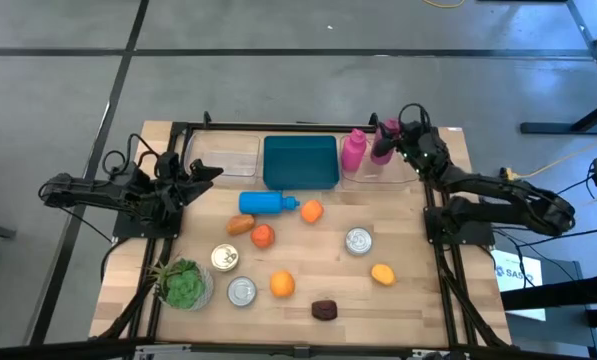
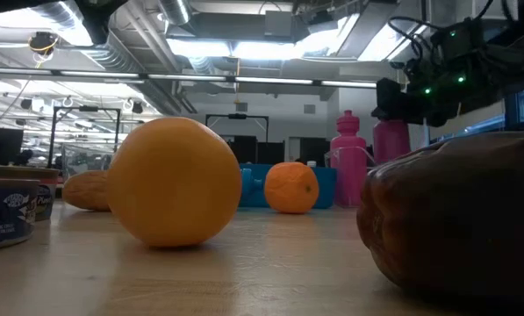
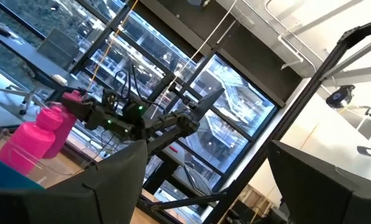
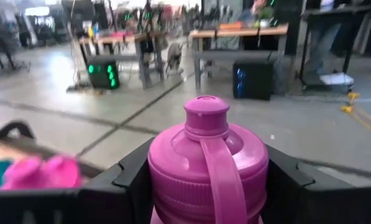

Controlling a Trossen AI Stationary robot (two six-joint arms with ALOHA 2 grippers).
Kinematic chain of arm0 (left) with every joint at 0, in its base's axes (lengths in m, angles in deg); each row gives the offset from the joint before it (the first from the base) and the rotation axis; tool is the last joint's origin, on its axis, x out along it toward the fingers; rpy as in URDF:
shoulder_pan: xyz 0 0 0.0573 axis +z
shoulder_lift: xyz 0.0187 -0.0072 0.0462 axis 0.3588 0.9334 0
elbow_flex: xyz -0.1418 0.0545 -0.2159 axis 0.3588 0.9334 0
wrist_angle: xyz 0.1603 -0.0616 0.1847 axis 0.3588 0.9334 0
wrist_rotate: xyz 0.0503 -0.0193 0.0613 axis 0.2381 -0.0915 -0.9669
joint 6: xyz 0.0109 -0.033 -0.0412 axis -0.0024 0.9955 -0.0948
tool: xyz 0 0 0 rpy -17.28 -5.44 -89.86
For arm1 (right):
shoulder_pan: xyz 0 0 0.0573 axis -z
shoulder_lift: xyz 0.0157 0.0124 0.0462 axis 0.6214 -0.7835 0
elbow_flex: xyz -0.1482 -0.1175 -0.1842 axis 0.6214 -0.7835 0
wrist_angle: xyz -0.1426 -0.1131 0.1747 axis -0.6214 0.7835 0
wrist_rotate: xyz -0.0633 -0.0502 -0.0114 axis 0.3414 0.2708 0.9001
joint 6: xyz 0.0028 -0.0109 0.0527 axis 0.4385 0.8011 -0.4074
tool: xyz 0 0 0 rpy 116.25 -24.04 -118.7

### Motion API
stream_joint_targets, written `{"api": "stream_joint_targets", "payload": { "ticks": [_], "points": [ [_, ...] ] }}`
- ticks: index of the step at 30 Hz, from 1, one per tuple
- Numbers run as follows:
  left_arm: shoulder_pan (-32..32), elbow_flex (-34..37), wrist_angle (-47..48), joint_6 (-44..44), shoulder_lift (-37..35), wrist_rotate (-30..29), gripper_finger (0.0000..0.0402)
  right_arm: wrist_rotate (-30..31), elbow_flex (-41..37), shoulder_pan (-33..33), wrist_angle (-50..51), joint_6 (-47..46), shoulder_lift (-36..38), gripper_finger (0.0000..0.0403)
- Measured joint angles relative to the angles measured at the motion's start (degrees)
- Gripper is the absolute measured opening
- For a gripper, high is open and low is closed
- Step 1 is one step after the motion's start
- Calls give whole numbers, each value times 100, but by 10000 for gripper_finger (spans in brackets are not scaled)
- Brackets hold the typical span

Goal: Pick & Place Food Item
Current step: Put the purple tumbler into the right transparent bin

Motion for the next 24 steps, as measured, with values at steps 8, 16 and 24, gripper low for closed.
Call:
{"api": "stream_joint_targets", "payload": {
  "ticks": [8, 16, 24],
  "points": [
    [0, -2, 0, 92, 0, -17, 326, -402, 0, 92, -504, -3, -763, 206],
    [0, 0, 2, 127, 0, -27, 326, -418, 0, 92, -887, 17, -1223, 206],
    [0, 0, 2, 139, 0, -47, 326, -411, -2, 92, -988, 18, -1287, 206]
  ]
}}
